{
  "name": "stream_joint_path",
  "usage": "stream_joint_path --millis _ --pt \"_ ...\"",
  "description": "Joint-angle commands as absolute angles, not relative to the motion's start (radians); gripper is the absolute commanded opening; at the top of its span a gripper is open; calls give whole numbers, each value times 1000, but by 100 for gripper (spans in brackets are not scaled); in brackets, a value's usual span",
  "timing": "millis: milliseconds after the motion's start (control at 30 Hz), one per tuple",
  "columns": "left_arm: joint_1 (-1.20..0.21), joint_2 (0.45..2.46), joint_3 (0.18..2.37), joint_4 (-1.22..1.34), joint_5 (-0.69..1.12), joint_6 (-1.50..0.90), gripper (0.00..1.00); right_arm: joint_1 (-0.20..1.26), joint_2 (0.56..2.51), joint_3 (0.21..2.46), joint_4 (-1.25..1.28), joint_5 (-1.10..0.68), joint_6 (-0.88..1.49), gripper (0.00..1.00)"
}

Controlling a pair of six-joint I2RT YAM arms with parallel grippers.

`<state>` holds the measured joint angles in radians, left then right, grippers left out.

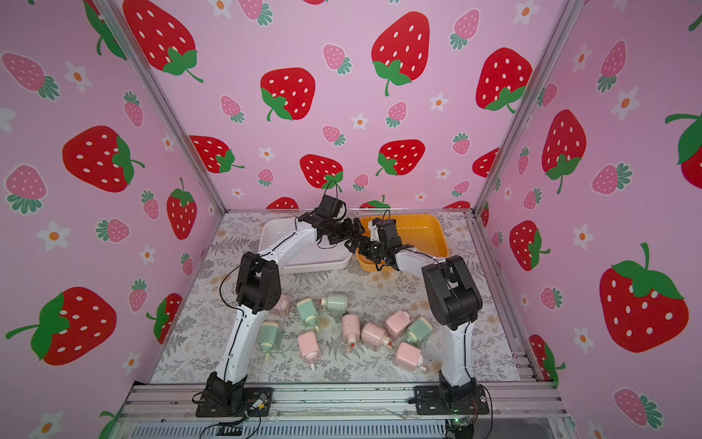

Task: Place the pencil sharpeners by color into the storage box
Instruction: Move the storage box to the center of the board, then adjust the storage box at the center of the board.

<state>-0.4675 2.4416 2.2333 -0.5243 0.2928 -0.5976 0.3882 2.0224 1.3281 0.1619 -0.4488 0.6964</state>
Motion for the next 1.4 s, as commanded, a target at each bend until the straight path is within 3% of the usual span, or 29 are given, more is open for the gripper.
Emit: stream_joint_path --millis 0,933,1367 --pt "-474 2470 2277 -546 334 -575 99 405 2038 1365 171 -459 709 100" --pt "-495 2467 2286 -597 537 -486 100 456 2067 1401 241 -492 769 100" --pt "-500 2376 2154 -619 533 -401 99 483 2042 1384 253 -530 764 100"
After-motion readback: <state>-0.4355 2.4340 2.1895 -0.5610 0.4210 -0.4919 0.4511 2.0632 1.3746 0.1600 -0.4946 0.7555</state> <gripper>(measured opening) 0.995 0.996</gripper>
